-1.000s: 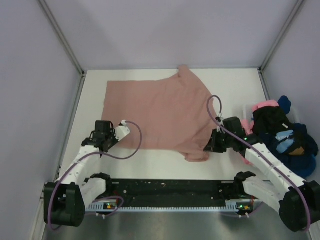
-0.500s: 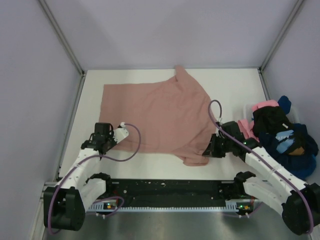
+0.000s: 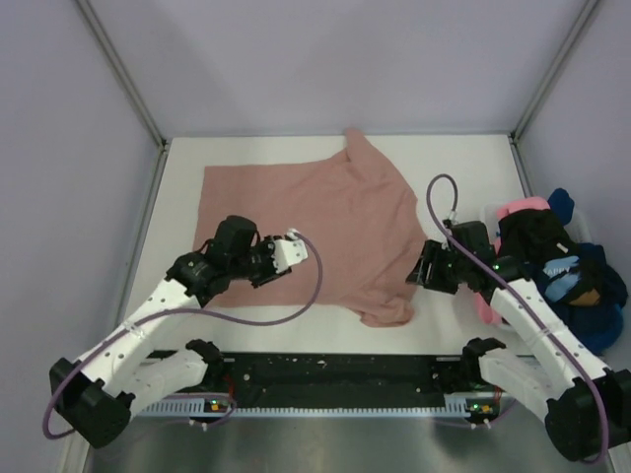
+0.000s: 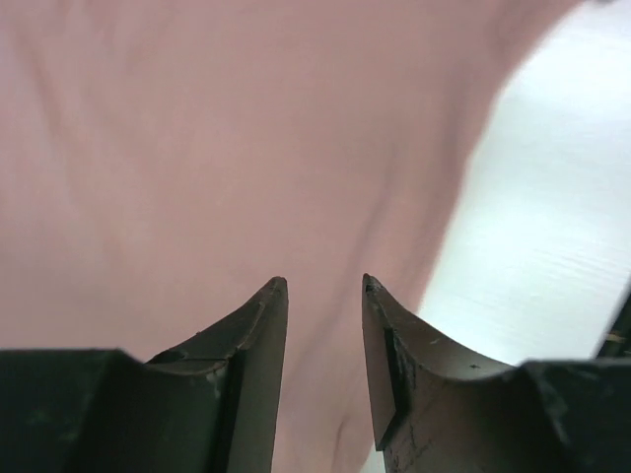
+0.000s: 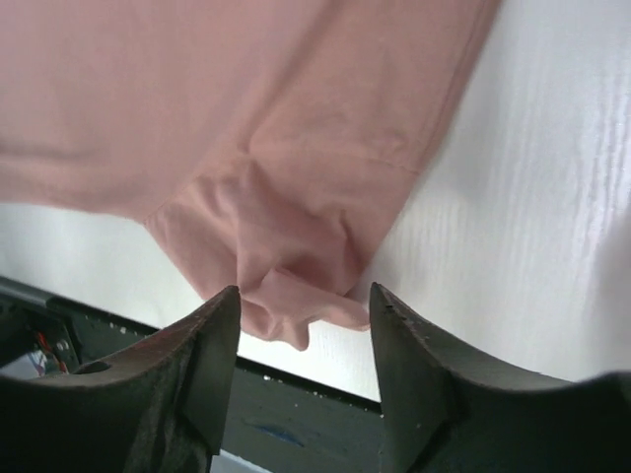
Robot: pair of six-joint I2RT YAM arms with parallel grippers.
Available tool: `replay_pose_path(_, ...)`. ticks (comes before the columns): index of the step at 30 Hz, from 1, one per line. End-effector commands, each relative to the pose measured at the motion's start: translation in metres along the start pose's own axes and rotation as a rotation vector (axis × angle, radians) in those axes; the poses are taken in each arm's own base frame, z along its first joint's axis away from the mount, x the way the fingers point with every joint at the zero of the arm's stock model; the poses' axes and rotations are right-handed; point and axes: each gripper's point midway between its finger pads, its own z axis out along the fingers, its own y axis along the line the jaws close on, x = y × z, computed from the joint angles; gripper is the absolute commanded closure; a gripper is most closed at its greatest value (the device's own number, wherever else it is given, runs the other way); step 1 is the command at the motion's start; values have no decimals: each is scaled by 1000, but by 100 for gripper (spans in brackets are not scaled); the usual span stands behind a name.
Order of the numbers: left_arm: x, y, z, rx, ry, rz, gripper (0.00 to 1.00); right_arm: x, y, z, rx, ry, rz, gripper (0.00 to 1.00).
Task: Fold and stack the t-shirts
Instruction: Flatten out the tshirt
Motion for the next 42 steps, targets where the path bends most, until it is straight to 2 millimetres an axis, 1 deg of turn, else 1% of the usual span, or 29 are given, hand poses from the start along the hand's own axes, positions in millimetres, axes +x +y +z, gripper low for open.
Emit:
replay_pose_path(1,-38,-75,6,331,-81,51,58,9,-30,8,66,23,111,50)
replay_pose_path(4,-60,-117,23,415,-91,234,53,17,-33,16,68,45,167,52)
replay_pose_path(5,-70,-128,32,412,-106,292,53,18,-32,19,61,43,185,52)
replay_pose_path(6,-78,-143,41,423,-116,352,53,21,-33,23,56,47,210,52)
replay_pose_path(7,-91,-155,50,421,-145,404,53,25,-36,28,65,56,230,50)
replay_pose_path(10,-116,-197,77,476,-226,501,52,37,-44,39,85,94,273,47)
replay_pose_path(11,-122,-212,86,493,-243,526,51,38,-46,44,90,96,288,47)
replay_pose_path(12,-129,-220,96,486,-265,541,51,43,-47,48,84,108,304,47)
replay_pose_path(13,-127,-226,107,486,-248,554,51,46,-44,52,63,119,328,48)
replay_pose_path(14,-124,-231,118,478,-228,563,51,47,-39,55,28,125,348,51)
replay_pose_path(15,-123,-230,127,451,-220,564,52,51,-37,57,14,134,366,52)
replay_pose_path(16,-118,-231,135,442,-198,570,52,53,-36,58,4,140,377,54)
replay_pose_path(18,-110,-224,148,391,-149,586,53,59,-38,58,5,145,391,56)
replay_pose_path(21,-98,-213,162,320,-91,625,55,64,-35,56,-21,157,400,57)
replay_pose_path(23,-93,-217,167,331,-76,636,55,68,-34,55,-21,179,394,59)
replay_pose_path(25,-92,-217,172,326,-57,625,61,68,-32,55,-32,197,391,68)
replay_pose_path(26,-92,-217,174,320,-45,620,66,69,-29,54,-43,211,388,76)
replay_pose_path(27,-95,-216,176,315,-41,621,74,69,-27,54,-51,217,384,84)
replay_pose_path(28,-95,-216,176,318,-36,622,85,66,-23,52,-65,220,377,93)
replay_pose_path(29,-94,-216,175,321,-32,621,99,65,-21,50,-74,220,368,100)
replay_pose_path(31,-94,-215,170,335,-15,614,100,56,-18,40,-64,198,341,100)
replay_pose_path(32,-93,-215,163,350,-5,605,100,52,-19,33,-47,178,327,100)
replay_pose_path(33,-89,-218,153,390,12,598,100,44,-19,24,-23,142,306,100)
replay_pose_path(34,-93,-217,144,400,0,591,100,41,-21,18,-2,124,294,100)
replay_pose_path(35,-88,-231,128,512,-5,584,100,38,-19,10,-1,109,287,100)
replay_pose_path(36,-87,-240,111,596,-21,584,100,38,-17,6,-6,104,286,100)
replay_pose_path(38,-79,-253,83,740,-7,578,100,44,-16,0,-18,104,309,100)
replay_pose_path(39,-76,-259,75,793,1,566,100,49,-18,0,-15,105,319,100)
replay_pose_path(42,-61,-268,65,879,37,562,100,70,-28,3,8,144,341,100)
